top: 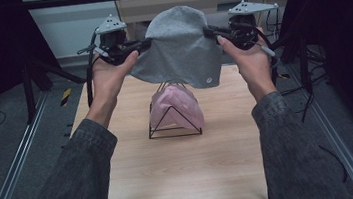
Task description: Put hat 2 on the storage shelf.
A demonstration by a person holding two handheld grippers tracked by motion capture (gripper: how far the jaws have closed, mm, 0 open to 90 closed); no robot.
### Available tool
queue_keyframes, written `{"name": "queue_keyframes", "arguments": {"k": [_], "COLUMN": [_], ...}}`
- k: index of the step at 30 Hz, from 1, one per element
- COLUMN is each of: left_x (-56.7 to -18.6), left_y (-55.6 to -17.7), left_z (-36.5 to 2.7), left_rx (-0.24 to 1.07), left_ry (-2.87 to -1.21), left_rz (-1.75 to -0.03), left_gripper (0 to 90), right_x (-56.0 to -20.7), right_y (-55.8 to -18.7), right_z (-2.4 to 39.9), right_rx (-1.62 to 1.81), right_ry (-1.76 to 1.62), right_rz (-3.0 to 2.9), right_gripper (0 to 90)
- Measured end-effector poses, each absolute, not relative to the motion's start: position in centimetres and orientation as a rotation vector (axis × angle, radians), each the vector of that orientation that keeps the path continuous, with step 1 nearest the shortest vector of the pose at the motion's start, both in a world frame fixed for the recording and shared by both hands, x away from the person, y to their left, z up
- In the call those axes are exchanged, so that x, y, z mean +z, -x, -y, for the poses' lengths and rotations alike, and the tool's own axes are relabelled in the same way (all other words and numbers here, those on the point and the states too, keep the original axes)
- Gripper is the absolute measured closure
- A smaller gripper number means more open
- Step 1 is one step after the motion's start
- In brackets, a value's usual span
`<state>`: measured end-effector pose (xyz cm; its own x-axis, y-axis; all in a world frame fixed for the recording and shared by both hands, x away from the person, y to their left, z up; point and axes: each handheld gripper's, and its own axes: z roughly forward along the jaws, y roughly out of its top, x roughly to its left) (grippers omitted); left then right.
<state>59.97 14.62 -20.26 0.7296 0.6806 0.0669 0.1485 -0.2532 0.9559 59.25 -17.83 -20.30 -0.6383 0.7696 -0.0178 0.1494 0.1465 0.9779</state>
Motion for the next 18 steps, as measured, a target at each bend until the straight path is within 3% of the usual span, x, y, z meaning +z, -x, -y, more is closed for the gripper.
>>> {"name": "queue_keyframes", "arguments": {"k": [18], "left_x": [-21.5], "left_y": [-60.7], "left_z": [-14.1], "left_rx": [0.554], "left_ry": [-1.802], "left_rz": [-0.661], "left_gripper": [88.7], "right_x": [-21.4], "right_y": [-60.3], "right_z": [17.6], "right_rx": [1.517], "right_ry": [-0.901], "right_rz": [-1.909], "right_gripper": [86.0]}}
